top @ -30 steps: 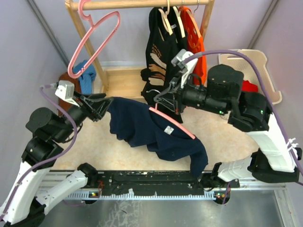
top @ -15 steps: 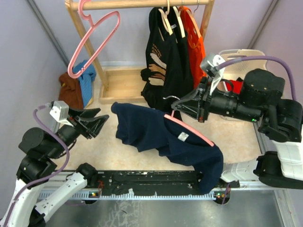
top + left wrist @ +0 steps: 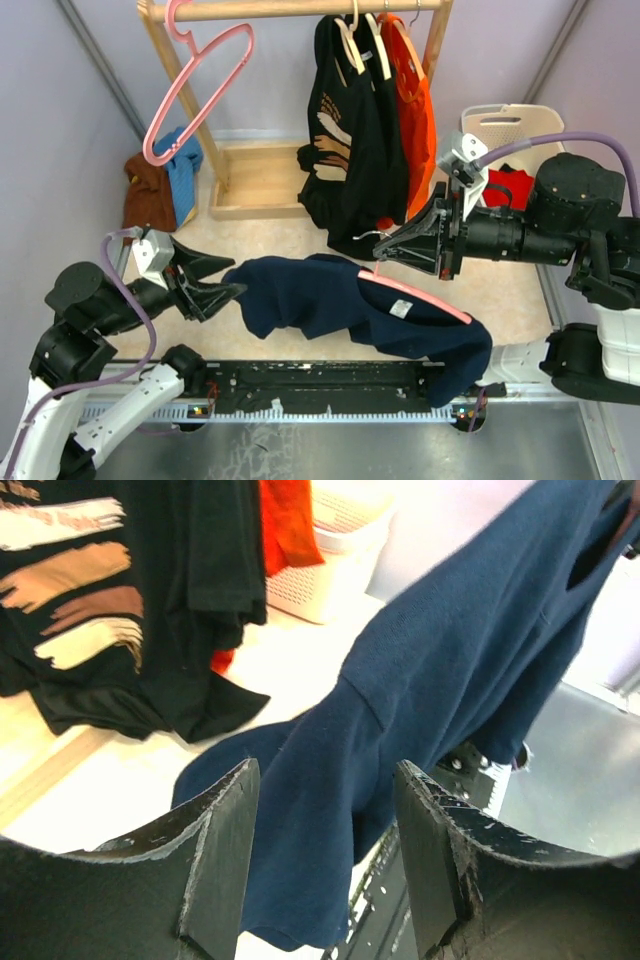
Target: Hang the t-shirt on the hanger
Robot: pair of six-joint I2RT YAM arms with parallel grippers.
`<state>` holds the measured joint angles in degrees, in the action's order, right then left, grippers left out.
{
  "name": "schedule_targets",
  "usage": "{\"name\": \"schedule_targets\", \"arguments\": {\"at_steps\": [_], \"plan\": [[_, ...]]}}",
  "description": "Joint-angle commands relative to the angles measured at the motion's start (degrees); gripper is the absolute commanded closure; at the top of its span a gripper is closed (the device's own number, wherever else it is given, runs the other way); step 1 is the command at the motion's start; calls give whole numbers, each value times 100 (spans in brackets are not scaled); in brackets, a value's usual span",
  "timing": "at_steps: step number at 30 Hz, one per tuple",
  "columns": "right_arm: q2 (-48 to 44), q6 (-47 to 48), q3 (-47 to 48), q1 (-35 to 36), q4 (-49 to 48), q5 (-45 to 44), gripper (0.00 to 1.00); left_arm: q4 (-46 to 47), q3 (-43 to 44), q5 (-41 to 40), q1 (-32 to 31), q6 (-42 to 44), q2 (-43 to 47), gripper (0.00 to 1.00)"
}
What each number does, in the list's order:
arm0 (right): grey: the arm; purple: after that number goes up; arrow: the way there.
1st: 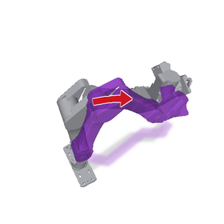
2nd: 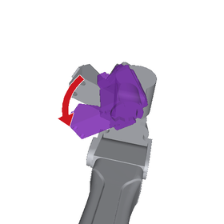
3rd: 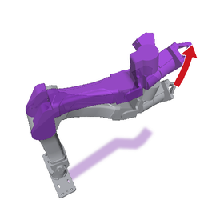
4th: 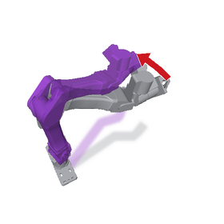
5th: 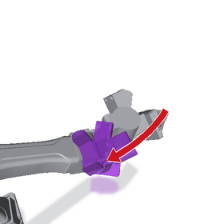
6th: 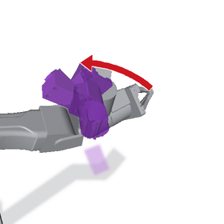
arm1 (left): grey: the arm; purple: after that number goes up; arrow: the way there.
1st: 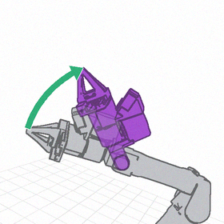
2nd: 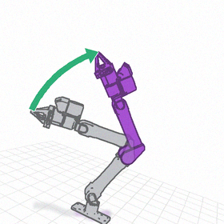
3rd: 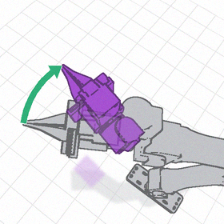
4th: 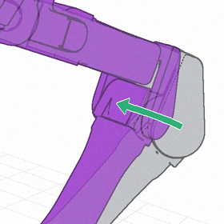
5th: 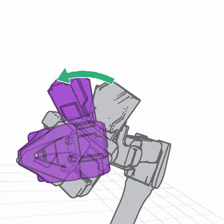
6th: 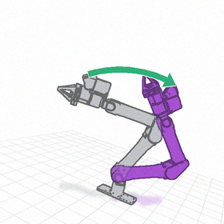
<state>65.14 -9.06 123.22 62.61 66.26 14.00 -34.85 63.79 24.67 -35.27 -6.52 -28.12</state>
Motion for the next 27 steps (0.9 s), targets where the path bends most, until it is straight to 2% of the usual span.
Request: {"name": "schedule_targets", "arguments": {"at_steps": [1,4,6,8,11,12,16,19,27], "plan": [[18,-4,347,23,-530,344,100,-311,-50,703,-24,263,16,39],[49,16,398,23,-513,361,100,-302,-186,918,-26,300,-40,41],[67,18,446,23,-517,360,100,-343,-245,936,-24,325,-69,48],[69,35,473,23,-532,324,100,-344,-295,829,-24,334,-64,62],[60,76,491,24,-552,217,100,-567,-242,432,-24,354,-140,93],[60,87,492,28,-564,201,100,-626,-222,336,-24,352,-163,98],[95,118,511,23,-579,106,100,-772,-103,-8,-24,333,-163,100],[97,165,510,30,-605,-88,100,-917,72,-551,-23,263,-184,100],[117,255,392,23,-733,-925,100,-1595,764,-2879,-24,-213,-304,100]]}}
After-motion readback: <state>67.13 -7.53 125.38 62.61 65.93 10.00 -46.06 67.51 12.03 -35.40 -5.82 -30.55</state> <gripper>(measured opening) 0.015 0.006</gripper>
